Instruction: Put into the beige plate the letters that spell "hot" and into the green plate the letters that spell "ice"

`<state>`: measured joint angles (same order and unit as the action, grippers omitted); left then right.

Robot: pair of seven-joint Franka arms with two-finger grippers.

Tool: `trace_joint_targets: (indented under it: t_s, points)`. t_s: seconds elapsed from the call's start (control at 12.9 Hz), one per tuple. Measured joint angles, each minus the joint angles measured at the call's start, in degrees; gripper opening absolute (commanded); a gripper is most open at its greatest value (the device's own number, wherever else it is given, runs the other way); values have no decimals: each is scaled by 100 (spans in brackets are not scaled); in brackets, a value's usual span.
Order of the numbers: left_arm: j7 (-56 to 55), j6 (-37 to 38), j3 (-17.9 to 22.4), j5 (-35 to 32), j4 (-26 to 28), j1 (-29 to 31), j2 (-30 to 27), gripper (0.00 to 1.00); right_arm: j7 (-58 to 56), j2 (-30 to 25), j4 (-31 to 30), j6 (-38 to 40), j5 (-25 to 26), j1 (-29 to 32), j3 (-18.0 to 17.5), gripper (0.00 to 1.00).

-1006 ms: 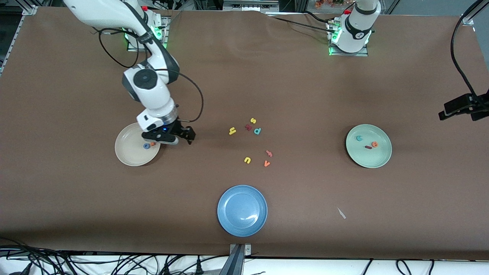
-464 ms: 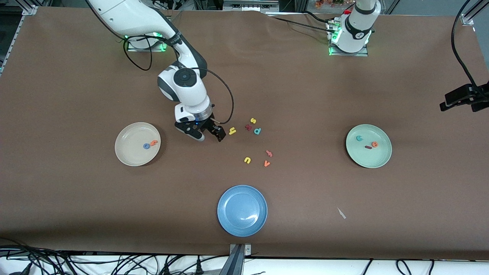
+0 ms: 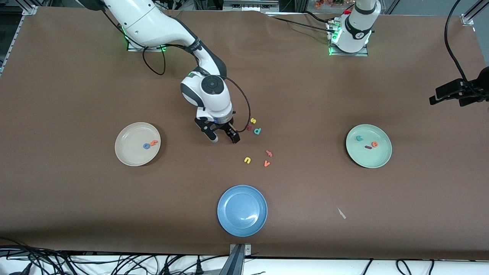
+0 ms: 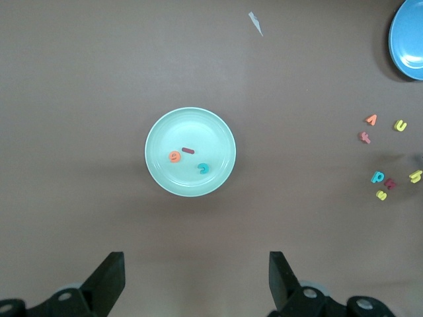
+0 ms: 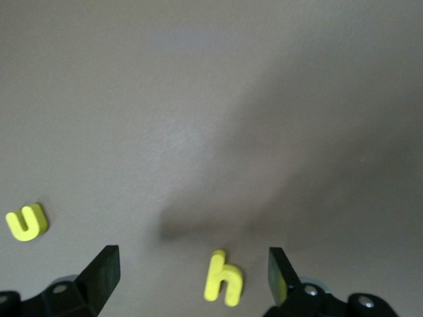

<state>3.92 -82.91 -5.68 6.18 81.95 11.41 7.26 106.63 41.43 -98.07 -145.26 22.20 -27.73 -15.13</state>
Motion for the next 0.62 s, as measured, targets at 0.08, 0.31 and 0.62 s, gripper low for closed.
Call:
trace_joint_targets:
  t_s: [0.08, 0.31, 0.62]
  points:
    - [0, 10, 0, 1, 14, 0, -13, 95, 139, 66, 117, 79, 0, -43, 0, 99]
    - [0, 36, 0, 1, 25, 0, -18, 96, 462, 143, 215, 208, 0, -90, 1, 98]
    - [0, 101, 6, 1, 42, 0, -18, 99, 850, 239, 216, 335, 0, -136, 0, 96]
